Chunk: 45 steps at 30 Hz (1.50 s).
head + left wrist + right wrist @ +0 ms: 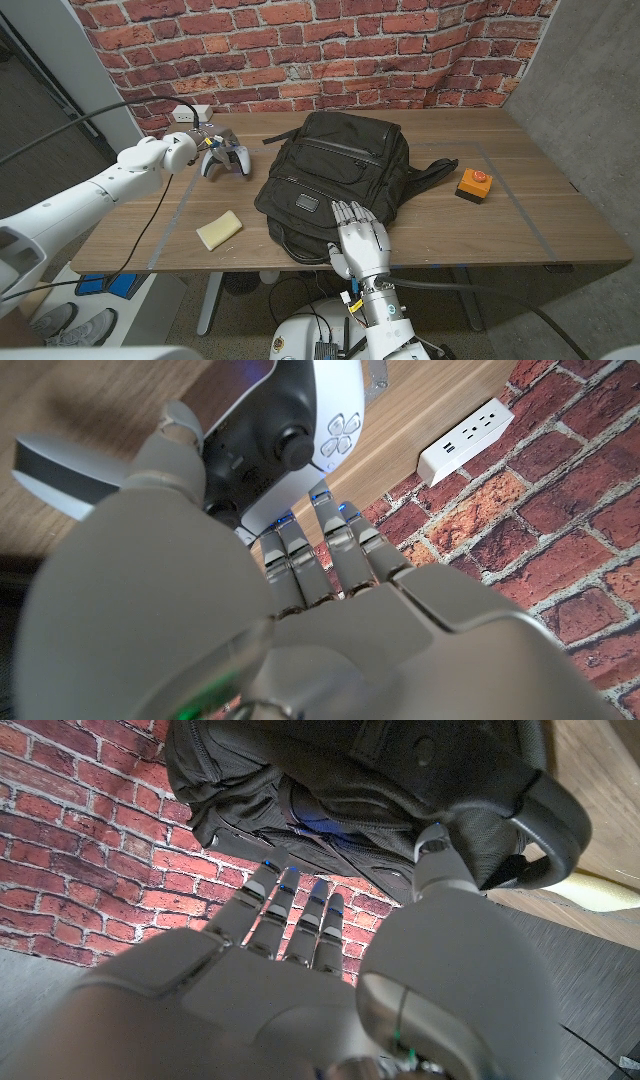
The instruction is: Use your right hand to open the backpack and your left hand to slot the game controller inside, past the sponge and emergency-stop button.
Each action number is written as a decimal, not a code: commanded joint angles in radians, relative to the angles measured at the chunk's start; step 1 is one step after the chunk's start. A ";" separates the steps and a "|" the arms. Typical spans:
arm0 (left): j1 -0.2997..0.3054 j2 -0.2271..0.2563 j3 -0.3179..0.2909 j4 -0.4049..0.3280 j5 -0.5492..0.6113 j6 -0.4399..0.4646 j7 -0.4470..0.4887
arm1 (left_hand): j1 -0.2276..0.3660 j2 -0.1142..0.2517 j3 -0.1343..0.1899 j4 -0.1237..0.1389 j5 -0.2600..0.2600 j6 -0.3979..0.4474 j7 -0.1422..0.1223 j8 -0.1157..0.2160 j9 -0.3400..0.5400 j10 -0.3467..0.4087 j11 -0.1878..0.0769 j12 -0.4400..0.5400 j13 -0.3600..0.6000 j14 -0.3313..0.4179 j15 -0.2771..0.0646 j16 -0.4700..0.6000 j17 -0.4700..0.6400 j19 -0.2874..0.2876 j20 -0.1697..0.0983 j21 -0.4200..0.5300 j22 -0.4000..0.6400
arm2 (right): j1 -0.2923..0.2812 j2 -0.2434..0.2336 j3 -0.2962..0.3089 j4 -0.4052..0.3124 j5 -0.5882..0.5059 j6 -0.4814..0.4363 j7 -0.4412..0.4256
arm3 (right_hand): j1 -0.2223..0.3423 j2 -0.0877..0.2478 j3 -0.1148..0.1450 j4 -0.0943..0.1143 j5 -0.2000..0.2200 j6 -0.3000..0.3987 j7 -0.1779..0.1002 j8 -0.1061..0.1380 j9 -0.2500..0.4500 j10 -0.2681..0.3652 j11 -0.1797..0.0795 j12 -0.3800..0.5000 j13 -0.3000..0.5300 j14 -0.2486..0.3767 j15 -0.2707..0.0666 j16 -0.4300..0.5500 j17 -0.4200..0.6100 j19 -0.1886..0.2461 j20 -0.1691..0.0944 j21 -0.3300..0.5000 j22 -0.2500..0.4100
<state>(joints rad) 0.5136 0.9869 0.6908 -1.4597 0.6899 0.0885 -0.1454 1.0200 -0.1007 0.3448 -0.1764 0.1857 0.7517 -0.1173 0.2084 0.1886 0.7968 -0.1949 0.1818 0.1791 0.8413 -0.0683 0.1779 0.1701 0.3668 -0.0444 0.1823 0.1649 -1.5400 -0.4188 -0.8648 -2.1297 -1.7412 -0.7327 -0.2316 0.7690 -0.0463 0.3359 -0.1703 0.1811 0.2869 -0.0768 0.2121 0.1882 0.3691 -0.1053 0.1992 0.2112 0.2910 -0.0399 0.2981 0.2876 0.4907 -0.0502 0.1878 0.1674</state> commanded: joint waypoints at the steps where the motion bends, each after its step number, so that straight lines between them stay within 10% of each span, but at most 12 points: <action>1: -0.009 -0.005 0.004 0.008 0.000 -0.002 0.003 | 0.067 0.119 0.008 0.010 0.006 0.105 -0.018 0.002 0.001 0.020 -0.012 0.006 0.006 0.042 -0.171 0.005 0.005 0.003 -0.156 0.003 0.002 | 0.016 -0.013 -0.009 0.024 0.021 -0.010 -0.018 | 0.020 -0.002 0.004 -0.006 0.004 -0.002 -0.004 0.002 0.005 -0.004 -0.001 -0.006 0.006 -0.001 -0.095 -0.002 0.001 -0.003 -0.040 0.000 0.004; 45: 0.066 0.027 -0.033 -0.047 -0.039 0.046 0.034 | 0.059 0.124 0.013 0.013 0.006 0.104 -0.016 0.001 0.001 0.019 -0.013 0.005 0.006 0.042 -0.170 0.005 0.004 0.003 -0.156 0.003 0.002 | 0.123 0.037 -0.061 0.147 0.044 -0.098 -0.172 | 0.072 0.016 -0.006 0.013 0.001 0.153 -0.028 0.064 0.008 0.122 -0.018 0.036 0.012 0.101 -0.130 0.049 0.017 0.075 -0.058 0.025 0.007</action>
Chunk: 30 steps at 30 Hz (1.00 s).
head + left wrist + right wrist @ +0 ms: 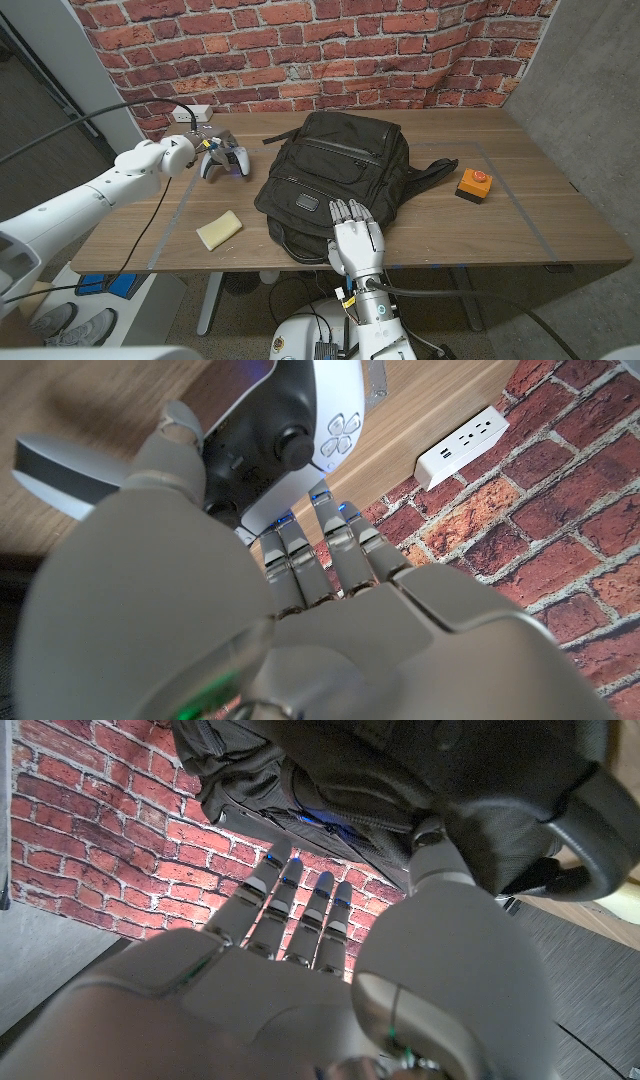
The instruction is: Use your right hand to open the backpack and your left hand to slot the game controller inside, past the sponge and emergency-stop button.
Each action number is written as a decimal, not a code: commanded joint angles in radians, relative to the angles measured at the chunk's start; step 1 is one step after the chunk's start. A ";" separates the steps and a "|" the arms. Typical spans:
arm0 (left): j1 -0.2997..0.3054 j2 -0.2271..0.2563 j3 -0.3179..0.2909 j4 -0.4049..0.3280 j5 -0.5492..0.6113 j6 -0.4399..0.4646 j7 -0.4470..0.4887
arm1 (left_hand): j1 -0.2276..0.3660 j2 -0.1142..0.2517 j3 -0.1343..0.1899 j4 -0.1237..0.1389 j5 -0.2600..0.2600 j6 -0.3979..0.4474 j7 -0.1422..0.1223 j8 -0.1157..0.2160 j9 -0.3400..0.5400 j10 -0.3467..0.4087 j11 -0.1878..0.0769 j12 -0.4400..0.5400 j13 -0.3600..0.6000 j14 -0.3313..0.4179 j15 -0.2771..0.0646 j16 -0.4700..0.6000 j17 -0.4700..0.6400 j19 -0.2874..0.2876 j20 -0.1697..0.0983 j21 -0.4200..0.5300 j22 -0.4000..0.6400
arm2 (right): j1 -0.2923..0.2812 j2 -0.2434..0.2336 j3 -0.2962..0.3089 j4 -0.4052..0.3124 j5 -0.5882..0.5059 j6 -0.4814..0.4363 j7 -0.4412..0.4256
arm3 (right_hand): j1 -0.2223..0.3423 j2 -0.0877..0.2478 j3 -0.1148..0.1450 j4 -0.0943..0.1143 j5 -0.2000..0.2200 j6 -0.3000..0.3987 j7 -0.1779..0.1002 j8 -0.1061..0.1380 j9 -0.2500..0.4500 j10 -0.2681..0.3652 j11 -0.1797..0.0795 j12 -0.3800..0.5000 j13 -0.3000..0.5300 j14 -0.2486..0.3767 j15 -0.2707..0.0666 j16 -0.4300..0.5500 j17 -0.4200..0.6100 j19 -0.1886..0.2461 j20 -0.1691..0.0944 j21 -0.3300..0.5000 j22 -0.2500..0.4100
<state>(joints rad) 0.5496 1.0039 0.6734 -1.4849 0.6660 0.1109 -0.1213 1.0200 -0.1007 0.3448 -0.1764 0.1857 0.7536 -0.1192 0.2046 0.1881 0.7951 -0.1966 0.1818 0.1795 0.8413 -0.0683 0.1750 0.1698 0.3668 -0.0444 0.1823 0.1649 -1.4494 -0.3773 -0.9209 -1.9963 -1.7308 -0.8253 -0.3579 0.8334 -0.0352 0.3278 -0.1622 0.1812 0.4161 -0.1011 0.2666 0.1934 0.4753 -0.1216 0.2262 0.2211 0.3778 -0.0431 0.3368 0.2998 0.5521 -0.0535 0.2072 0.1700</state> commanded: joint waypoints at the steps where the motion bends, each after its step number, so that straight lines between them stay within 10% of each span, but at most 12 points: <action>1: 0.031 0.010 -0.016 -0.023 -0.015 0.026 0.010 | 0.059 0.124 0.013 0.013 0.006 0.102 -0.014 0.005 0.002 0.020 -0.011 0.005 0.005 0.042 -0.171 0.007 0.004 0.003 -0.156 0.003 0.002 | 0.035 -0.007 -0.005 0.013 0.038 -0.004 -0.047 | 0.009 0.006 0.001 0.005 0.001 0.029 -0.004 0.012 0.002 0.022 0.000 0.010 0.003 0.019 -0.131 0.013 0.006 0.017 -0.057 0.006 0.004; 30: 0.054 0.020 -0.028 -0.044 -0.033 0.051 0.023 | 0.056 0.127 0.018 0.012 0.006 0.102 -0.013 0.005 0.002 0.021 -0.011 0.006 0.005 0.042 -0.171 0.007 0.004 0.002 -0.156 0.003 0.002 | 0.072 -0.053 -0.010 0.000 0.103 0.018 -0.094 | 0.024 0.121 0.000 0.024 0.003 0.252 -0.072 0.069 -0.003 0.232 -0.067 0.046 0.000 0.207 -0.176 0.103 0.037 0.118 -0.122 0.030 0.011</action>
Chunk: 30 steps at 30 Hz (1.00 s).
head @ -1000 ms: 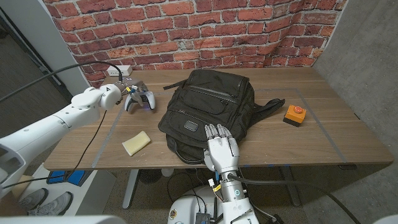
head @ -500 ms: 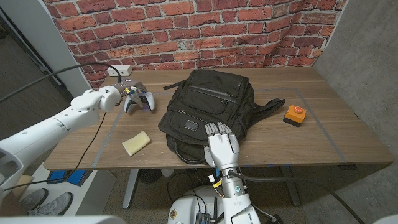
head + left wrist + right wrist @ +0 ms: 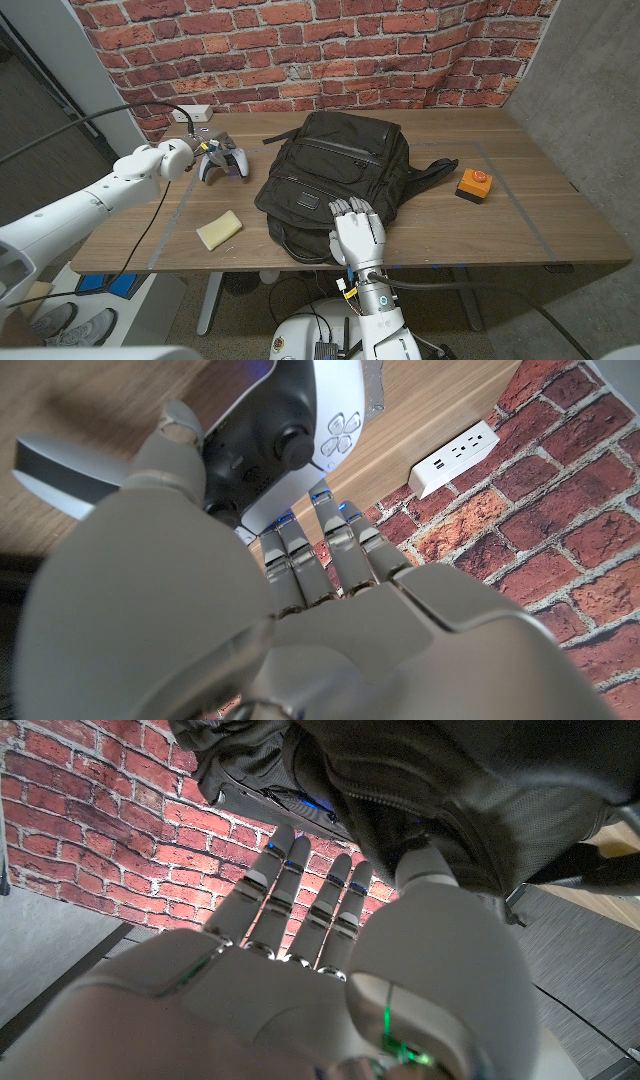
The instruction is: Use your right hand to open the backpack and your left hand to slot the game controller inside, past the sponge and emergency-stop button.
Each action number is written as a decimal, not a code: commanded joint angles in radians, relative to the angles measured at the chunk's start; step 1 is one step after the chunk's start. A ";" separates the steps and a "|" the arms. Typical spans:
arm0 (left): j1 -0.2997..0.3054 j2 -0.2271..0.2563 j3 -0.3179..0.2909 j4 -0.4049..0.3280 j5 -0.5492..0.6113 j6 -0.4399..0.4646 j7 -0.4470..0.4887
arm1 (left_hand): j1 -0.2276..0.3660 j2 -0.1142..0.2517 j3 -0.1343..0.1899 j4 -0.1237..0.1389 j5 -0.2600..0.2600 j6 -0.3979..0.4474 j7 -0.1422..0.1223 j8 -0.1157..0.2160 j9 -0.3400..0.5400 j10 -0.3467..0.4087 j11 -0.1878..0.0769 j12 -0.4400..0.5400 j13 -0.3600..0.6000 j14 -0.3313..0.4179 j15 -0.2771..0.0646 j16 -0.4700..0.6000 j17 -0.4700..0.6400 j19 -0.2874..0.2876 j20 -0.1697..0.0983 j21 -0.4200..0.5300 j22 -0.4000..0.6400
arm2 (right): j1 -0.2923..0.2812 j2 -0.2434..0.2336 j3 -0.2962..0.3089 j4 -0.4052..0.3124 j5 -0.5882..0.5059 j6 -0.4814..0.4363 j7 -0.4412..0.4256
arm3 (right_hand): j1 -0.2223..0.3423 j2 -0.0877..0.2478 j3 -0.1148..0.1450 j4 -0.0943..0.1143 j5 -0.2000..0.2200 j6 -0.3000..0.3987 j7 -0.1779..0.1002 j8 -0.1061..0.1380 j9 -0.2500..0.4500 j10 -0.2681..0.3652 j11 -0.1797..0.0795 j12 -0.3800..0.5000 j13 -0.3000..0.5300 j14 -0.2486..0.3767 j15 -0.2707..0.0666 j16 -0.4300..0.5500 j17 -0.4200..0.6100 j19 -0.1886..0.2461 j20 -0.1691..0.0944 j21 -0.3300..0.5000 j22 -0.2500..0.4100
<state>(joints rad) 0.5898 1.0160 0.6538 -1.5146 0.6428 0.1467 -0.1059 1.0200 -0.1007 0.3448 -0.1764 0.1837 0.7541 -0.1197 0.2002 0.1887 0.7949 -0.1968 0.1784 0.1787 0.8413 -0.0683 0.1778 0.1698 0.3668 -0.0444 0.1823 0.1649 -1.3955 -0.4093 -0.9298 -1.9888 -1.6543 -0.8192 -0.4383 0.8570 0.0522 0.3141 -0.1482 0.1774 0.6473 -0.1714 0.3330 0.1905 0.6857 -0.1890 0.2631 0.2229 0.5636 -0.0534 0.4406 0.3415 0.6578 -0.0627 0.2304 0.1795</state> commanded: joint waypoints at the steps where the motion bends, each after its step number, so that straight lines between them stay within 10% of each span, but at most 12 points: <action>1: 0.016 0.009 -0.010 -0.016 -0.011 0.018 0.007 | 0.055 0.128 0.018 0.012 0.008 0.102 -0.013 0.010 0.001 0.021 -0.010 0.009 0.006 0.042 -0.171 0.005 0.004 0.002 -0.156 0.003 0.002 | 0.019 -0.022 -0.001 -0.009 0.029 0.014 -0.013 | -0.001 0.040 0.017 0.012 0.007 0.025 -0.003 0.003 0.000 0.024 -0.001 0.009 -0.003 0.026 -0.167 -0.002 -0.007 0.013 -0.115 0.007 0.002; 30: 0.095 0.044 -0.044 -0.101 -0.048 0.098 0.005 | 0.054 0.126 0.021 0.009 0.008 0.101 -0.014 0.010 0.001 0.020 -0.010 0.009 0.006 0.042 -0.171 0.005 0.005 0.002 -0.156 0.003 0.002 | 0.011 -0.093 0.044 -0.082 0.096 0.055 -0.043 | -0.097 0.139 0.110 0.071 0.009 0.181 -0.021 0.009 -0.004 0.184 -0.012 0.001 -0.012 0.192 -0.173 -0.043 -0.036 0.040 -0.141 0.017 0.010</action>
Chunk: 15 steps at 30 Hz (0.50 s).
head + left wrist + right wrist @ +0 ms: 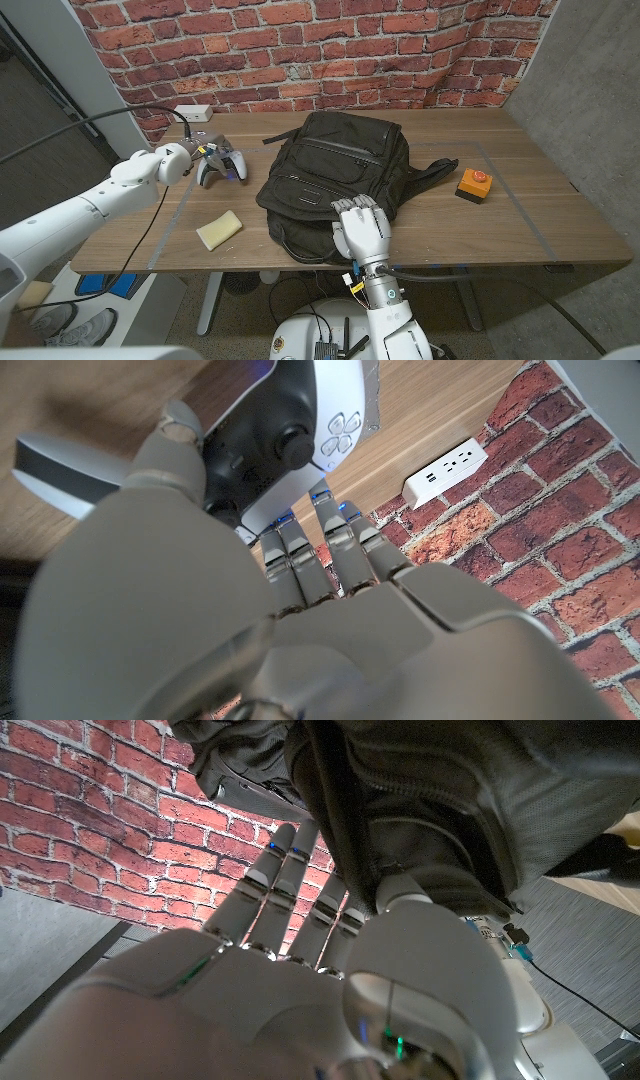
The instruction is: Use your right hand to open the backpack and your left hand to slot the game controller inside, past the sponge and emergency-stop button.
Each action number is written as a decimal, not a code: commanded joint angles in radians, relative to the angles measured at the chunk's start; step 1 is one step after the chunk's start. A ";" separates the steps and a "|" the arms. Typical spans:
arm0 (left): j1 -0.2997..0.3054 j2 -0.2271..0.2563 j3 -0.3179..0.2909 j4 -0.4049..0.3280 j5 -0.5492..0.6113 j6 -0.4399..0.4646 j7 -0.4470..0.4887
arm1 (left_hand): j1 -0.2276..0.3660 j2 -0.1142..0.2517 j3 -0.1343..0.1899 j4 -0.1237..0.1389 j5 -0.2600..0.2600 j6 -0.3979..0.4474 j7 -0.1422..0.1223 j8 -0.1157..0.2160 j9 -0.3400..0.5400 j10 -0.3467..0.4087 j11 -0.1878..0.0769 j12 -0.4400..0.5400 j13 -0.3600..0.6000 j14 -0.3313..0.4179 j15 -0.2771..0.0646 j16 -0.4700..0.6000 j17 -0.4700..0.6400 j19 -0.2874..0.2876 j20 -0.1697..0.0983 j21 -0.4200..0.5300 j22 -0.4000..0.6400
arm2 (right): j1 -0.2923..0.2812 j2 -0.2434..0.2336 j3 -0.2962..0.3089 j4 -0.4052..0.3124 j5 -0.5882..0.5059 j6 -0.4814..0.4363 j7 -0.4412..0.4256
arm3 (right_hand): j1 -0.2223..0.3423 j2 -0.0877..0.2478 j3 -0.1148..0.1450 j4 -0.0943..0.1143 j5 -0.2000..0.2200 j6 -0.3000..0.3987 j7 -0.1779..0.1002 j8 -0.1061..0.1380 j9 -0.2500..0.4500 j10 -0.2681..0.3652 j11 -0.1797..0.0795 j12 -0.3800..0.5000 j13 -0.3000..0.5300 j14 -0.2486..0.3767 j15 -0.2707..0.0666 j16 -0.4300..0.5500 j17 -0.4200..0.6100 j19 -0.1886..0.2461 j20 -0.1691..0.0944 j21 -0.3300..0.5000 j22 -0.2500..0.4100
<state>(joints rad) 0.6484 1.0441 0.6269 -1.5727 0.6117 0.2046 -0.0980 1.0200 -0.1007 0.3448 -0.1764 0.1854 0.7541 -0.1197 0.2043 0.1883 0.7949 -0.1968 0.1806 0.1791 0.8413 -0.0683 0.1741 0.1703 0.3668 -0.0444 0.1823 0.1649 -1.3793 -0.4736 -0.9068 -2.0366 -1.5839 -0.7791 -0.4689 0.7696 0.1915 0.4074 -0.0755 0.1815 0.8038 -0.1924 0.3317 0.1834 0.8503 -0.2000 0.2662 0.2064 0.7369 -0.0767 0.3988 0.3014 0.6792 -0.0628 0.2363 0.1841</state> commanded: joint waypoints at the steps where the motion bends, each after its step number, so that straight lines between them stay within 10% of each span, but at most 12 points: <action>1: 0.041 0.017 -0.019 -0.049 -0.017 0.049 -0.003 | 0.054 0.126 0.021 0.009 0.007 0.100 -0.014 0.005 0.002 0.020 -0.010 0.007 0.006 0.042 -0.171 0.009 0.004 0.002 -0.156 0.003 0.002 | -0.006 -0.032 0.023 -0.038 0.029 0.019 -0.012 | -0.010 -0.001 0.017 -0.001 0.004 0.028 0.000 0.011 0.004 0.023 -0.001 -0.001 0.004 0.024 -0.150 0.001 0.005 0.021 -0.141 0.013 0.006; 15: 0.093 0.039 -0.040 -0.143 -0.032 0.124 -0.028 | 0.057 0.126 0.022 0.008 0.007 0.102 -0.013 0.006 0.002 0.021 -0.010 0.007 0.005 0.043 -0.172 0.010 0.005 0.003 -0.156 0.004 0.002 | -0.018 -0.054 0.058 -0.119 0.085 0.057 0.050 | -0.009 -0.003 0.049 -0.010 0.002 0.087 0.003 0.021 0.005 0.089 0.001 0.008 0.012 0.073 -0.149 0.005 0.014 0.056 -0.145 0.039 0.016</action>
<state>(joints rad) 0.7054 1.0692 0.6019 -1.6526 0.5951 0.2618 -0.1055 1.0200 -0.1007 0.3496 -0.1812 0.1848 0.7542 -0.1197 0.2002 0.1887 0.7948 -0.1968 0.1786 0.1787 0.8413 -0.0683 0.1780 0.1698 0.3668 -0.0444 0.1823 0.1649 -1.3872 -0.5070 -0.8791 -2.0847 -1.5338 -0.7458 -0.4670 0.7654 0.1892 0.4490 -0.0845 0.1812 0.8717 -0.1787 0.3479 0.1838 0.9249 -0.1971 0.2668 0.2119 0.7989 -0.0865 0.3988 0.3137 0.7236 -0.0714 0.2695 0.1980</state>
